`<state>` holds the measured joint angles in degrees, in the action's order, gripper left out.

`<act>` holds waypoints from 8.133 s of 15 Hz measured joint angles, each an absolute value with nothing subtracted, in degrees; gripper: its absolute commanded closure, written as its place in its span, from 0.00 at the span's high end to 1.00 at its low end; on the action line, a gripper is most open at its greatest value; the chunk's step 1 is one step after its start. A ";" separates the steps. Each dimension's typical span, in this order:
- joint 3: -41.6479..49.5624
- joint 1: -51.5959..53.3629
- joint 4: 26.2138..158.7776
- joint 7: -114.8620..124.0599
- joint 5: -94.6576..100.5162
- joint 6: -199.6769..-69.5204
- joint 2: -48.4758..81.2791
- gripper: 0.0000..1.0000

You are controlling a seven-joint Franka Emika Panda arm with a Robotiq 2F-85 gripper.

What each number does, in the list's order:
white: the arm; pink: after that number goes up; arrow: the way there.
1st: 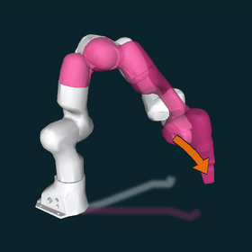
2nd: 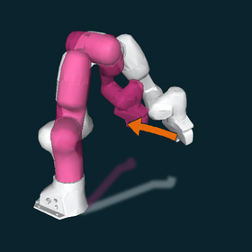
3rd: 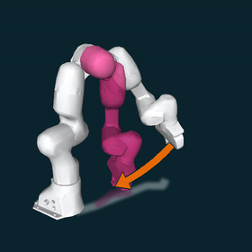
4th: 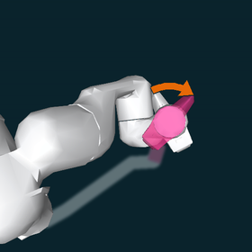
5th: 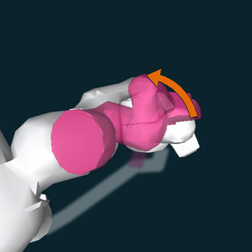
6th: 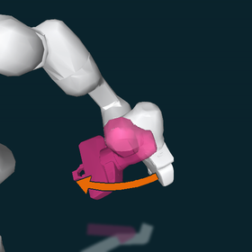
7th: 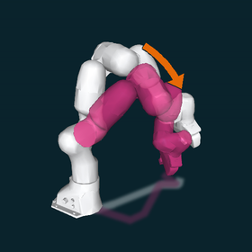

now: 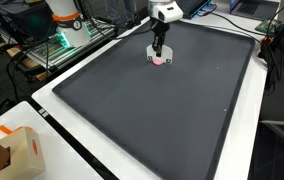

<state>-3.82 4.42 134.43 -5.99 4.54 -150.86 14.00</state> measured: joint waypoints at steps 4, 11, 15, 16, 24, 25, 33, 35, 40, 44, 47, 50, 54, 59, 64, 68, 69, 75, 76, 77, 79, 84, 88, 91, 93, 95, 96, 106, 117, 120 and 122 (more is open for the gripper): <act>-3.92 3.67 136.52 -7.06 3.23 -150.84 12.62 0.01; -3.30 3.19 140.54 -7.05 3.27 -149.73 9.80 0.01; -2.40 2.69 142.74 -7.05 3.44 -147.65 7.75 0.01; -2.33 2.51 143.15 -7.05 3.44 -146.99 7.30 0.01; -2.69 2.18 144.24 -11.90 -0.53 -145.67 6.07 0.01; -2.93 2.18 144.34 -13.09 -1.75 -145.67 5.98 0.01; -5.41 3.29 144.58 -14.76 -3.64 -144.43 1.33 0.01; -5.59 3.89 144.44 -13.89 -3.36 -143.91 -0.64 0.01; -6.40 5.19 143.23 -6.93 0.32 -142.08 -4.56 0.01; -7.98 6.18 140.43 0.24 3.23 -138.68 -5.38 0.01; -9.53 7.15 137.28 5.33 4.23 -134.91 -5.02 0.01; -10.94 8.07 133.46 10.41 5.91 -130.34 -3.59 0.01; -12.00 9.39 127.51 16.09 8.69 -124.72 1.05 0.01; -12.07 11.78 119.91 20.50 11.32 -118.73 8.59 0.01; -11.56 14.19 113.47 23.96 14.07 -113.02 15.11 0.01; -10.55 15.97 109.21 25.02 15.72 -109.63 19.47 0.01; -10.23 16.40 108.23 25.15 16.38 -108.89 20.48 0.01; -8.39 18.71 103.34 25.40 19.05 -104.94 25.76 0.01; -8.23 18.89 102.66 25.40 19.07 -104.56 26.47 0.01; -8.14 18.97 102.04 25.39 19.07 -104.24 27.10 0.01; -8.01 19.06 100.92 25.36 19.07 -103.98 28.12 0.01; -6.99 19.07 98.62 25.24 19.06 -103.54 29.71 0.01; -5.92 18.83 97.27 24.77 18.74 -103.49 30.07 0.01; -5.42 18.39 96.42 24.57 18.42 -103.49 30.09 0.01; -5.18 17.88 95.84 24.23 17.83 -103.49 30.09 0.01; -5.01 17.06 95.24 23.44 16.42 -103.50 30.09 0.01; -4.91 16.51 94.91 23.02 15.47 -103.53 30.07 0.01; -2.96 7.74 94.72 17.50 2.76 -104.43 27.11 0.01; 0.23 -2.36 105.29 10.78 -13.44 -110.82 21.49 0.01; 1.00 -4.34 109.24 9.27 -17.96 -113.17 19.93 0.01; 1.50 -5.42 111.54 8.53 -20.86 -114.29 19.08 0.01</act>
<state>1.50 -5.42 111.54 8.53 -20.86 -114.29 19.08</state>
